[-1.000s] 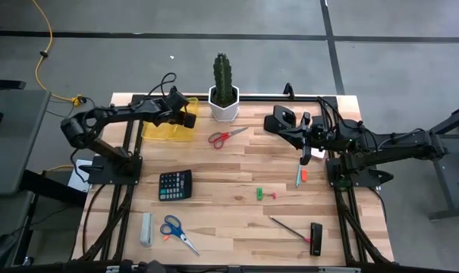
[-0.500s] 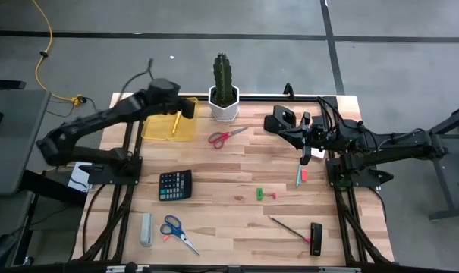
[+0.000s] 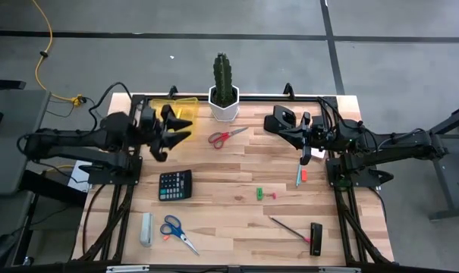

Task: Pack school essentials
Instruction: Put the blue pen into the transparent yellow supply box

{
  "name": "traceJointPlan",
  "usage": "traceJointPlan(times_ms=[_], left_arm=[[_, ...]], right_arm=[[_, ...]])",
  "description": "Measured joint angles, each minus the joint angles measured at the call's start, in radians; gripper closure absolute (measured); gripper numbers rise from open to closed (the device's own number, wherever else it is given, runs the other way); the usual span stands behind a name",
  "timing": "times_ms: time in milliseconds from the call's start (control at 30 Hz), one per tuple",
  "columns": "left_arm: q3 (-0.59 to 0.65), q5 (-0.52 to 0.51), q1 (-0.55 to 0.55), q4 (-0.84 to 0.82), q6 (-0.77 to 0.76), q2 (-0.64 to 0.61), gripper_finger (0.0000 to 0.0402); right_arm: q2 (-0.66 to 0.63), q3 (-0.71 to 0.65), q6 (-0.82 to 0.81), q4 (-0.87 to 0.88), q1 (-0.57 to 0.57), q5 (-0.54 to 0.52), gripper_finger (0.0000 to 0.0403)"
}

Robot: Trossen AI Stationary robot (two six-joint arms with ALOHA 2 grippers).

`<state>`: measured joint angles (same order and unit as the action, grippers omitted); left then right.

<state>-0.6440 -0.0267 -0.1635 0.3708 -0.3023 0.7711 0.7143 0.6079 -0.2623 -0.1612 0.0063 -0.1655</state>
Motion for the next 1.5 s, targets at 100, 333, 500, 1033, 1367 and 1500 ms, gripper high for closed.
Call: traceJointPlan(times_ms=[100, 333, 500, 1033, 1367, 1500], left_arm=[[0.000, -0.013, 0.030, 0.000, 0.061, -0.001, 0.0225], [0.000, -0.014, 0.034, -0.007, 0.074, -0.001, 0.0225], [0.000, -0.055, 0.034, -0.009, 0.137, -0.001, 0.0225], [0.000, -0.126, 0.033, -0.145, 0.285, -0.012, 0.0393], [0.035, -0.146, 0.033, -0.131, 0.251, -0.037, 0.0401], [0.035, -0.158, 0.033, -0.133, 0.245, -0.038, 0.0401]], right_arm=[[0.000, 0.000, 0.002, 0.000, 0.000, 0.000, 0.0402], [0.000, 0.000, 0.010, 0.000, 0.000, 0.000, 0.0402], [0.000, 0.000, 0.010, 0.000, 0.000, 0.000, 0.0402], [0.000, 0.000, 0.010, -0.001, 0.000, 0.000, 0.0402], [0.065, 0.119, -0.238, 0.334, 0.000, -0.058, 0.0371], [0.182, 0.240, -0.362, 0.720, 0.000, -0.107, 0.0308]])
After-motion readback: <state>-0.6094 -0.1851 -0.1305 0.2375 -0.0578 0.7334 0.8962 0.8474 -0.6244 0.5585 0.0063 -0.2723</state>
